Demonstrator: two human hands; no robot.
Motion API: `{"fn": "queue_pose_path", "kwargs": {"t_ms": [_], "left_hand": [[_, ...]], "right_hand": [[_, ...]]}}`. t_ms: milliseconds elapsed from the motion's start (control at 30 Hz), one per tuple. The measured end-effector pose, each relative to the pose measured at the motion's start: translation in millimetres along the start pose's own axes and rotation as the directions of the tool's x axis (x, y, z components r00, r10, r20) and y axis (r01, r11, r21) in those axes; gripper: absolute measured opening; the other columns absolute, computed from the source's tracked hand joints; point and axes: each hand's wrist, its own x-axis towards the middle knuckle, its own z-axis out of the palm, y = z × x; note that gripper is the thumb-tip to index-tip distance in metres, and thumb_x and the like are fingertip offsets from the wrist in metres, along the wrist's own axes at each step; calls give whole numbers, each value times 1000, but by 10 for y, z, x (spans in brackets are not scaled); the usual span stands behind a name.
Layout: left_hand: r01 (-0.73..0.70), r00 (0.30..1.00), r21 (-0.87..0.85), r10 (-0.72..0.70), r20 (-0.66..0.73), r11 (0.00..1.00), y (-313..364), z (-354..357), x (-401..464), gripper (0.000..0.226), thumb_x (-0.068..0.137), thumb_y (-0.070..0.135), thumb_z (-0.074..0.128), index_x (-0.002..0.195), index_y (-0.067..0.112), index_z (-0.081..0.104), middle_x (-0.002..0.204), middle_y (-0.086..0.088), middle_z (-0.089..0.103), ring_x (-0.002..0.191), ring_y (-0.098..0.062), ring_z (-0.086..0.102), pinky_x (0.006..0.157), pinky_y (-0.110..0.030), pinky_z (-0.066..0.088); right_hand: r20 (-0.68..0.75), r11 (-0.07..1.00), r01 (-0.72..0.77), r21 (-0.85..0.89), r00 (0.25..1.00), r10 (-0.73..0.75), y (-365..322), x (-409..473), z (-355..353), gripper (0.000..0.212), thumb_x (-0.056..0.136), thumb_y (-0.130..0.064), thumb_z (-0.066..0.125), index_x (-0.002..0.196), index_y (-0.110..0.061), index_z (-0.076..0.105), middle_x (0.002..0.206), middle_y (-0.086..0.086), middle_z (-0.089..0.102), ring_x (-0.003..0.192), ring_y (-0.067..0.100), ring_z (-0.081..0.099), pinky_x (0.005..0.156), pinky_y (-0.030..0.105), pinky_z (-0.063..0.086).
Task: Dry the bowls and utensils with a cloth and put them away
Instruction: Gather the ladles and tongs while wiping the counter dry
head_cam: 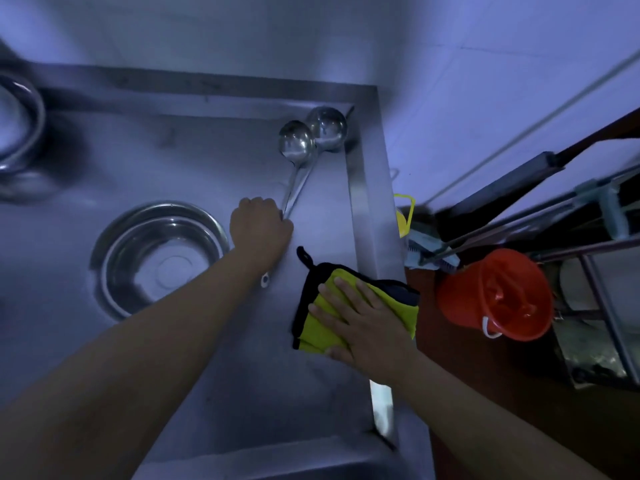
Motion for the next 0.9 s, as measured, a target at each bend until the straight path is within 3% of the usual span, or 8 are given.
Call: {"fn": "queue_pose_path", "kwargs": {"t_ms": [233,367,500,700,800,900], "left_hand": [[-35,987,-63,24,-160,997,-229,-111,223,19,92,15,47,88,-3,52,94,-25,54,87,-39,51,64,-37,27],[39,977,-147,-68,-201,988,-326,-193,294,16,94,15,45,90,0,46,94,-21,47,77,-42,52,60,-38,27],[89,932,-335,-197,-303,938,-505,-331,349,16,94,12,44,81,8,36,85,-12,37,73,-36,44,61,-38,26],[201,846,-436,-380,-375,877,-977,-547,319,23,92,13,47,74,6,35,71,-7,34,68,-23,32,59,-26,15],[260,817,-459,-447,-365,850,-1203,-627,202,26,92,16,45,71,6,33,65,0,29,57,-20,27,55,-28,11],[295,791,-456,-482,-376,840,-1345,-686,123,27,92,17,45,70,7,33,65,0,29,61,-22,29,55,-28,12]], "right_hand": [[-2,993,-115,-27,993,115,568,767,-214,68,92,-62,33,149,-25,29,156,9,26,145,34,21,115,51,18],[-17,978,-199,-61,980,199,948,1338,-298,67,94,-60,27,150,-23,25,156,13,26,144,36,22,116,48,13],[2,948,-307,-83,951,308,1315,1933,-394,72,91,-63,11,153,-25,5,160,11,8,148,33,6,118,44,-1],[-4,899,-429,89,902,431,1321,2674,-497,65,99,-53,22,153,-29,-4,160,8,-14,146,33,-16,118,49,-7],[9,923,-375,91,927,376,1033,2812,-481,62,99,-54,18,152,-33,-6,160,6,-15,145,31,-18,116,50,-11],[24,968,-235,84,972,233,666,2793,-457,63,95,-60,9,152,-35,-4,161,4,-10,146,31,-16,116,52,-10]]}}
